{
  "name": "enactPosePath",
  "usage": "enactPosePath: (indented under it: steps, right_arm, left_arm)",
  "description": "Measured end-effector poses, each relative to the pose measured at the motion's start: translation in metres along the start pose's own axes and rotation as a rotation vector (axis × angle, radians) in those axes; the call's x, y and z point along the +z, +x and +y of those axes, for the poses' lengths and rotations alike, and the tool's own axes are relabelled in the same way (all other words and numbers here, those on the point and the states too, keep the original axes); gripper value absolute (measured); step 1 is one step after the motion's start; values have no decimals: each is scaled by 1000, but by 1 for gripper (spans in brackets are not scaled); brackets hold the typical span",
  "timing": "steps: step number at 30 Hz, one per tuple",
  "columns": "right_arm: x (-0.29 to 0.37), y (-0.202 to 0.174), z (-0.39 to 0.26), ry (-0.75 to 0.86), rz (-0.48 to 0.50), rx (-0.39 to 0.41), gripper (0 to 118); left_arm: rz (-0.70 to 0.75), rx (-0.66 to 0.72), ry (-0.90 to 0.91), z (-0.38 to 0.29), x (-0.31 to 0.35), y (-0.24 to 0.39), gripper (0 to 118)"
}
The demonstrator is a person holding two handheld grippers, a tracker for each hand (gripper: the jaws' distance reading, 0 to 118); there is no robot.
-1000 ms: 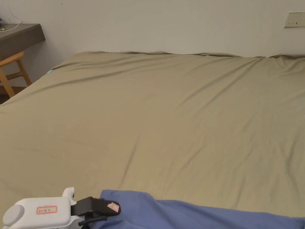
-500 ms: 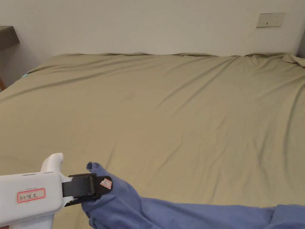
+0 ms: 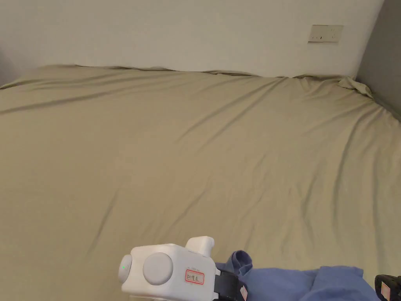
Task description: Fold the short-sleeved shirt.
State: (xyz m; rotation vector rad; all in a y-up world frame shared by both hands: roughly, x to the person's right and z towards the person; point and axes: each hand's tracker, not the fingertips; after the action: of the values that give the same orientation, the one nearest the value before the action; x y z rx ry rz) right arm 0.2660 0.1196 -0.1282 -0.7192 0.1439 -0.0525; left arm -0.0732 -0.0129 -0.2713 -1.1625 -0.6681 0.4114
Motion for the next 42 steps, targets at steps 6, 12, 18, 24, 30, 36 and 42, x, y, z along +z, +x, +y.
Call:
enactPosePath:
  steps: [6,12,18,24,30,36,42]
  right_arm:
    - [-4,6,-6,-29,-5,-14,4]
    - [-12,-2,-13,-68,13,-6,4]
    - [-9,-7,-13,-56,37,0,4]
    - [0,-17,-18,-53,39,10,4]
    - [-6,-29,-24,-80,71,17,4]
    - [-9,-27,-21,-94,59,30,4]
    - [-14,-29,-17,-94,61,48,4]
  left_arm:
    - [-78,87,171,4,65,-17,93]
    - [-266,242,291,-26,85,-70,48]
    - [-342,315,220,-41,27,-77,2]
    - [-222,159,52,-62,-26,-31,2]
    - [-255,220,54,-72,-51,-26,1]
    - [-301,85,140,-51,28,-28,6]
    - [-267,97,214,-38,104,-95,115]
